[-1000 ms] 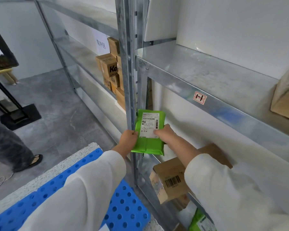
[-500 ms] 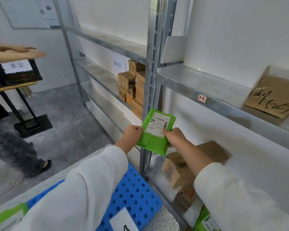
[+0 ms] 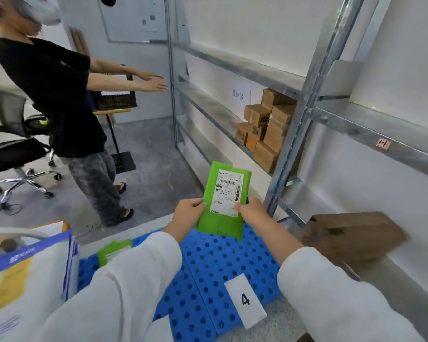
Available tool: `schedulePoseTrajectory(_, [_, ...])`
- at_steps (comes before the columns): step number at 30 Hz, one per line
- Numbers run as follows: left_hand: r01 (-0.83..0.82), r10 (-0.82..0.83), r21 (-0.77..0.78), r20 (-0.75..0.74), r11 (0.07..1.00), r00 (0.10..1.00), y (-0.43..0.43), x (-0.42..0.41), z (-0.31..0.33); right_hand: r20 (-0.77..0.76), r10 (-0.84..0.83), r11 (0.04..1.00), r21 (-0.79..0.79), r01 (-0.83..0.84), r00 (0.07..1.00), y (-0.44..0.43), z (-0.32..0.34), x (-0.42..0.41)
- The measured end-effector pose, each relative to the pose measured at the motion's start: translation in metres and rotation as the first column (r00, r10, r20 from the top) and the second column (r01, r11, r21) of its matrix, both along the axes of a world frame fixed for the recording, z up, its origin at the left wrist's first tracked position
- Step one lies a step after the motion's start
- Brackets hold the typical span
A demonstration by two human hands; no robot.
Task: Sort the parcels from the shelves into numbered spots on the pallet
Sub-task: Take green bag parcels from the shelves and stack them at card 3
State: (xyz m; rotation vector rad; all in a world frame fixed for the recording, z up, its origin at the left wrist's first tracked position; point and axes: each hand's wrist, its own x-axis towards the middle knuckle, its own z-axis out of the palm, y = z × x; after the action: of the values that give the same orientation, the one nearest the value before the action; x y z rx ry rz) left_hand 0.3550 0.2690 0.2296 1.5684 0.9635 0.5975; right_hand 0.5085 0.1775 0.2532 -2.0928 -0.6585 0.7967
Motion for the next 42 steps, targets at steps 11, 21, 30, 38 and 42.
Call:
schedulePoseTrajectory(11, [-0.140,0.142,0.025,-0.205,0.990,0.968,0.033,-0.108,-0.053,-0.083,0.279,0.959,-0.020,-0.282,0.957,0.074,-0.061,-0.090])
schedulePoseTrajectory(21, [-0.424,0.361,-0.229,-0.270,0.876,0.892,0.038,-0.118,-0.115,-0.080,0.473,0.850,-0.219,-0.479,0.877,0.132,-0.145,-0.102])
schedulePoseTrajectory(30, [-0.527,0.366,-0.142,-0.570,0.838,0.736,0.034,-0.110,-0.159,-0.099,0.590,0.719,-0.387,-0.577,0.801,0.147,-0.201,-0.113])
schedulePoseTrajectory(38, [-0.399,0.295,0.012,-0.694,0.917,0.656,0.035,-0.091,-0.163,-0.091,0.584,0.708,-0.428,-0.561,0.806,0.151,-0.218,-0.119])
schedulePoseTrajectory(42, [-0.372,0.341,0.100,-0.661,0.923,0.668,0.031,-0.093,-0.159,-0.034,0.652,0.657,-0.472,-0.588,0.757,0.146,-0.211,-0.119])
